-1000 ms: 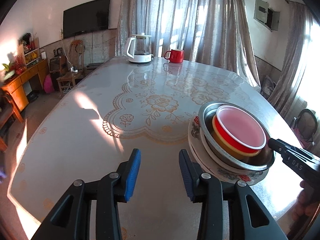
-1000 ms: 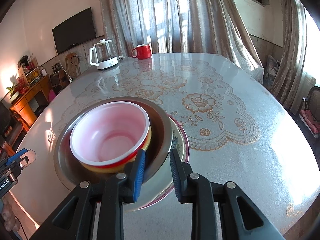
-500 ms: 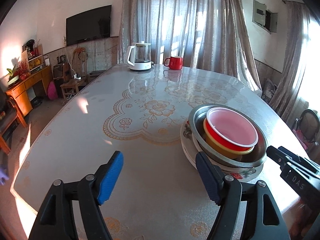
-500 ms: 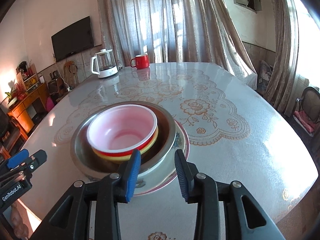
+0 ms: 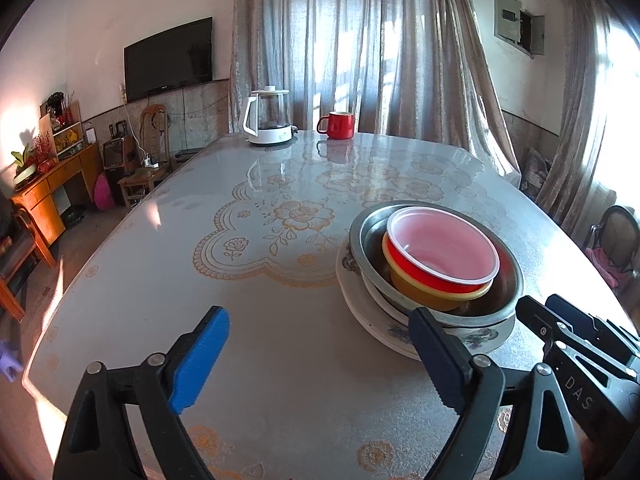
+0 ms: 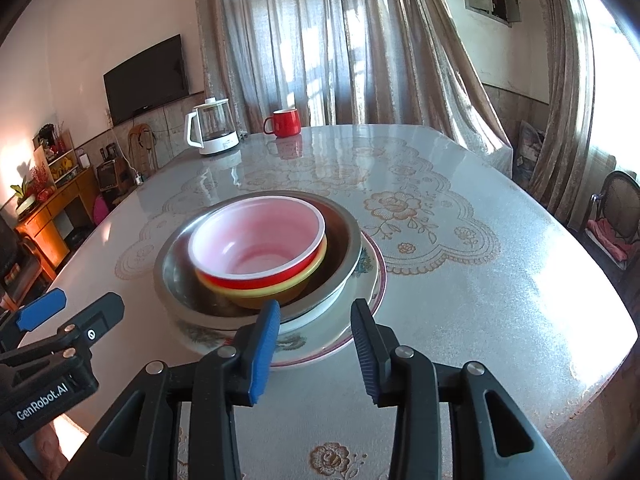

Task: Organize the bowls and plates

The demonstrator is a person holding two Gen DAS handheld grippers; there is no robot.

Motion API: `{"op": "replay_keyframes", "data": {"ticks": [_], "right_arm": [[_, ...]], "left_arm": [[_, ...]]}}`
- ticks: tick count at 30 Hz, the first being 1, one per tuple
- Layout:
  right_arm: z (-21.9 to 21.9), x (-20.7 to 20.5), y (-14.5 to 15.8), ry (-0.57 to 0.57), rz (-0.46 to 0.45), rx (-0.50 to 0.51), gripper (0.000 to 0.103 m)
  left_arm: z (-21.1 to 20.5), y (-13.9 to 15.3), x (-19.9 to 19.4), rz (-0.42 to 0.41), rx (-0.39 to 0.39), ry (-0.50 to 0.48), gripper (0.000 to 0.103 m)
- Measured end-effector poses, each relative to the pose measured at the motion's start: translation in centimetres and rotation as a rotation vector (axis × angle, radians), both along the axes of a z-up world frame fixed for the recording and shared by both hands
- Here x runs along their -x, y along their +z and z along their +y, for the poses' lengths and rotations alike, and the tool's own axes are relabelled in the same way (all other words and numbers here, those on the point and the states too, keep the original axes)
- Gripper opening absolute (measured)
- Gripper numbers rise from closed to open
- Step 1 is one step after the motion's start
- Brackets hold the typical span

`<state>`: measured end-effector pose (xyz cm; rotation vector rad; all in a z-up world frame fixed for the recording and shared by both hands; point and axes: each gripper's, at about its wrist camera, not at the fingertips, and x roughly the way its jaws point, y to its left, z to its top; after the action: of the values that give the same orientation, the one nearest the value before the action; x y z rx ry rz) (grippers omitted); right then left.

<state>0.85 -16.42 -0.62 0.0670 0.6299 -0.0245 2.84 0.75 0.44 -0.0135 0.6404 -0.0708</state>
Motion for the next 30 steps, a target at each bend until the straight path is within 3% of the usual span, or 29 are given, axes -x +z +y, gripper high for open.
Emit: {"op": "replay_keyframes", "data": {"ticks": [30], "right_arm": [[0.18, 0.22, -0.28, -0.001, 0.012, 0.012, 0.038]], "left_arm": [[-1.01, 0.4, 0.42, -0.02, -0.029, -0.019, 0.097]]}}
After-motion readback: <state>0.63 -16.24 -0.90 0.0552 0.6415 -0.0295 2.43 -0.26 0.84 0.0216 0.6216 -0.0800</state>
